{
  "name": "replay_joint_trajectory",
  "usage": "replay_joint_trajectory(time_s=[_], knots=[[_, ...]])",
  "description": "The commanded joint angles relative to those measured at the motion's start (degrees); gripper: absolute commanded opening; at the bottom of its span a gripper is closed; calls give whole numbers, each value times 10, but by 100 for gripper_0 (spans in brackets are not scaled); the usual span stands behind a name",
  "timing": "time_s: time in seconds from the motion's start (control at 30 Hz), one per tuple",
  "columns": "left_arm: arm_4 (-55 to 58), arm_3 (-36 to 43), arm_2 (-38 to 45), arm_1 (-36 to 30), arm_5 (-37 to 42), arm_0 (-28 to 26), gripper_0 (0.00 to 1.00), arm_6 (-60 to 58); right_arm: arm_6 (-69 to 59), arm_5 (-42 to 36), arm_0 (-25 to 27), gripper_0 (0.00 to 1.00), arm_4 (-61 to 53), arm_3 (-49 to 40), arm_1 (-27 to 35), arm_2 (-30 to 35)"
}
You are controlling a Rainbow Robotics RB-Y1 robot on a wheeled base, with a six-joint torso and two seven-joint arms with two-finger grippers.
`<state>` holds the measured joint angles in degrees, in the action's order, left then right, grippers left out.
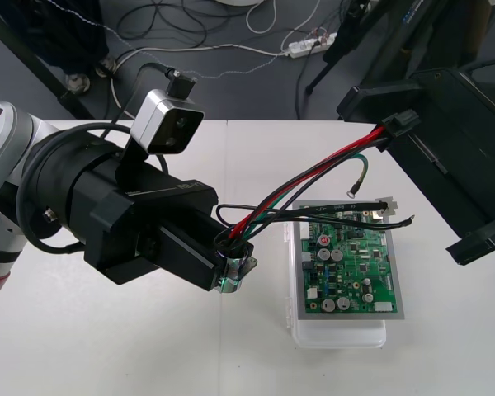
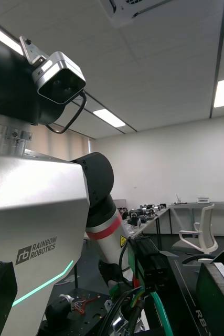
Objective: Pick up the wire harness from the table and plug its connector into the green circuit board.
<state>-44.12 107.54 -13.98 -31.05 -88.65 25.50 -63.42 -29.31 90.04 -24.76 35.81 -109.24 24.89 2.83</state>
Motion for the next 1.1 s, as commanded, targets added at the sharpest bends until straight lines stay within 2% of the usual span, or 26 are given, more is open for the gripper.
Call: replay_joint_trajectory(time_s=[0.03,0.8,1.1], knots=[[2,6,-10,6,-13,3,0,-20,12,0,-17,100,17,-19,5,-8],[2,6,-9,1,-13,2,0,-14,-9,0,-25,100,11,-23,5,-1],[0,6,-9,-4,-13,0,0,-14,-13,0,-36,100,-1,-23,32,3]])
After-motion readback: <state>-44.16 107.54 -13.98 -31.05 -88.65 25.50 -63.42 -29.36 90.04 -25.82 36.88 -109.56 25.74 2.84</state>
